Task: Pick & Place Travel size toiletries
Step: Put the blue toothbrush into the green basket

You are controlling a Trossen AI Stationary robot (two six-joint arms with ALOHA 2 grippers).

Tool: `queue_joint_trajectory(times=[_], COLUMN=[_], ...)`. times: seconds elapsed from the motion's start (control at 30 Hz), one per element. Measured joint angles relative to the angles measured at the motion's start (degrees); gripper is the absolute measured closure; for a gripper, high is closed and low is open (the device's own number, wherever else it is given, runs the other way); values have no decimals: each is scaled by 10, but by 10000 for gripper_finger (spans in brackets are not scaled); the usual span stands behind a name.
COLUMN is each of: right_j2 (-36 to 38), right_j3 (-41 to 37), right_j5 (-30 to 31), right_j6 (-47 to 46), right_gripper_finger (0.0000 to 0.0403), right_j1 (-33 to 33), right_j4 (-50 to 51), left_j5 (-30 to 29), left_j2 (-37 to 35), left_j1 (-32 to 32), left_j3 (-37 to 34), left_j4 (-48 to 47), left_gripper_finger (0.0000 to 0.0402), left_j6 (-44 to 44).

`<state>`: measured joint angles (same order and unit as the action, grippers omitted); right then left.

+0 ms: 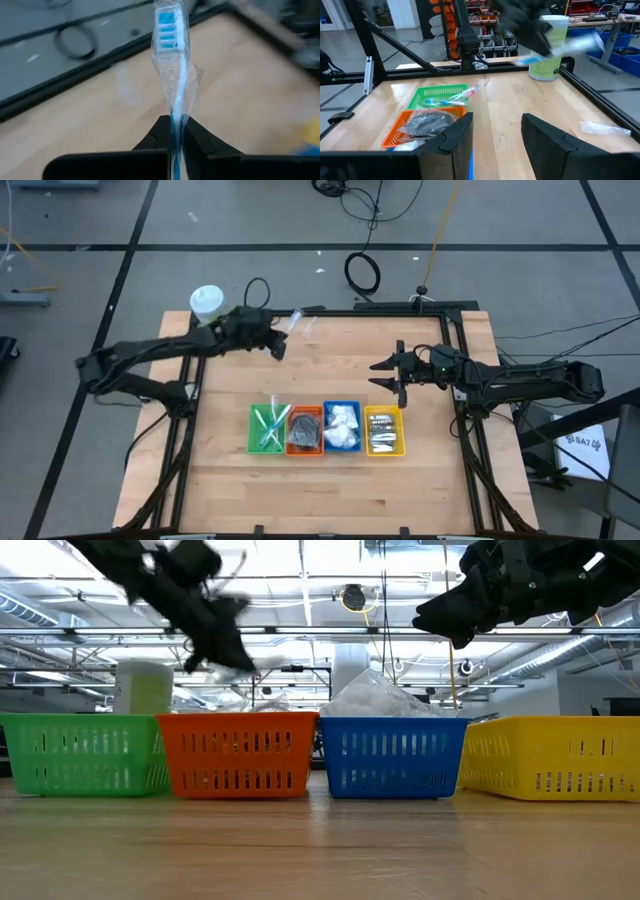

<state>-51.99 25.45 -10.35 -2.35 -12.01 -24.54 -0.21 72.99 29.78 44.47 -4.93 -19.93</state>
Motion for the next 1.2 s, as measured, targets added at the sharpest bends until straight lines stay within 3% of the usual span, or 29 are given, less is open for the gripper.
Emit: queue_joint_trajectory(times=[0.1,0.2,0.33,0.43,0.57,0.67,0.8,0.93,1.2], right_j2=[0,0,0,0,0,0,0,0,0], right_j3=[0,0,0,0,0,0,0,0,0], right_j5=[0,0,-2,-2,-2,-2,-2,-2,-2], right_j6=[0,0,1,0,2,2,1,0,-11], right_gripper_finger=[248,248,248,248,248,248,248,248,248], right_j1=[0,0,0,0,0,0,0,0,0], right_j4=[0,0,5,8,8,8,7,4,4], left_j5=[-10,-86,-283,-430,-625,-713,-741,-738,-658], left_j2=[-67,-115,-161,-177,-137,-79,-8,15,2], left_j1=[-75,-181,-352,-483,-632,-696,-727,-723,-707], left_j3=[0,-33,-123,-202,-275,-288,-280,-280,-280], left_j4=[-24,-33,-6,77,242,281,292,292,292], left_gripper_finger=[394,395,396,395,396,395,393,378,265], left_j6=[-8,-54,-194,-340,-447,-512,-574,-594,-532])
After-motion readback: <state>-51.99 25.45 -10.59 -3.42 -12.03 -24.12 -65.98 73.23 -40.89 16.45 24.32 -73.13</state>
